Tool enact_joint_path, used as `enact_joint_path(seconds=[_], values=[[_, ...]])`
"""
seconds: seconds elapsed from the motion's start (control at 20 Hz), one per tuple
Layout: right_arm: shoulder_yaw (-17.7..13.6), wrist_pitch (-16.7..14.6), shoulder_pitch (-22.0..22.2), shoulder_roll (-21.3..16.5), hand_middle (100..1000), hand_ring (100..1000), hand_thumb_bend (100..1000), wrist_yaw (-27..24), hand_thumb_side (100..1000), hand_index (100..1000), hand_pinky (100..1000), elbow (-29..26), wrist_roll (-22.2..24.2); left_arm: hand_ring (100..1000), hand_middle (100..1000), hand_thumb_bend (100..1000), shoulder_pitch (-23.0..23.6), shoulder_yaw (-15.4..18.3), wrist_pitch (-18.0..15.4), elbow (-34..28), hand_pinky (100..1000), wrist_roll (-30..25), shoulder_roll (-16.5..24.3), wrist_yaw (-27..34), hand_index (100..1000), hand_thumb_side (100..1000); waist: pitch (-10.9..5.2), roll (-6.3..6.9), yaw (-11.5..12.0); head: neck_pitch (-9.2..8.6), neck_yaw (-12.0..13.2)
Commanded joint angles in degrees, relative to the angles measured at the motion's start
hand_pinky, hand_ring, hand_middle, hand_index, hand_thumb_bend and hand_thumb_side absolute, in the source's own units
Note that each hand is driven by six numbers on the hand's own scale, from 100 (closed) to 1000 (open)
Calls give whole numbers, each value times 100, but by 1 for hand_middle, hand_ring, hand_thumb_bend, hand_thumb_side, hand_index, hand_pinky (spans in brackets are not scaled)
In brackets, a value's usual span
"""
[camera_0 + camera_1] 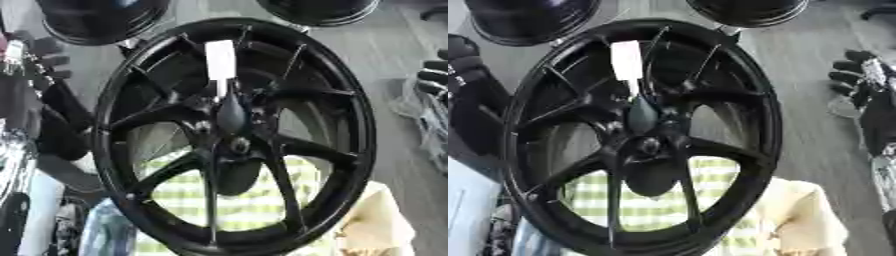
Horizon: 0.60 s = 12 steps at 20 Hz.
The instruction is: Pull the pin out of the wheel hub.
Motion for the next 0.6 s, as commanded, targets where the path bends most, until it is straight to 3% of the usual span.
enact_joint_path(seconds=[0.05, 0.6], values=[[-46, -1, -57, -103, 726, 783, 100, -14, 767, 830, 825, -83, 9, 760, 703, 119, -45, 35, -16, -75, 742, -16, 126, -7, 751, 886, -107, -14, -6, -67, -16], [-48, 9, -59, -109, 726, 784, 100, -15, 769, 830, 825, -70, 9, 764, 706, 119, -54, 23, -17, -74, 741, -35, 130, -3, 752, 886, -107, -6, -25, -74, -10]])
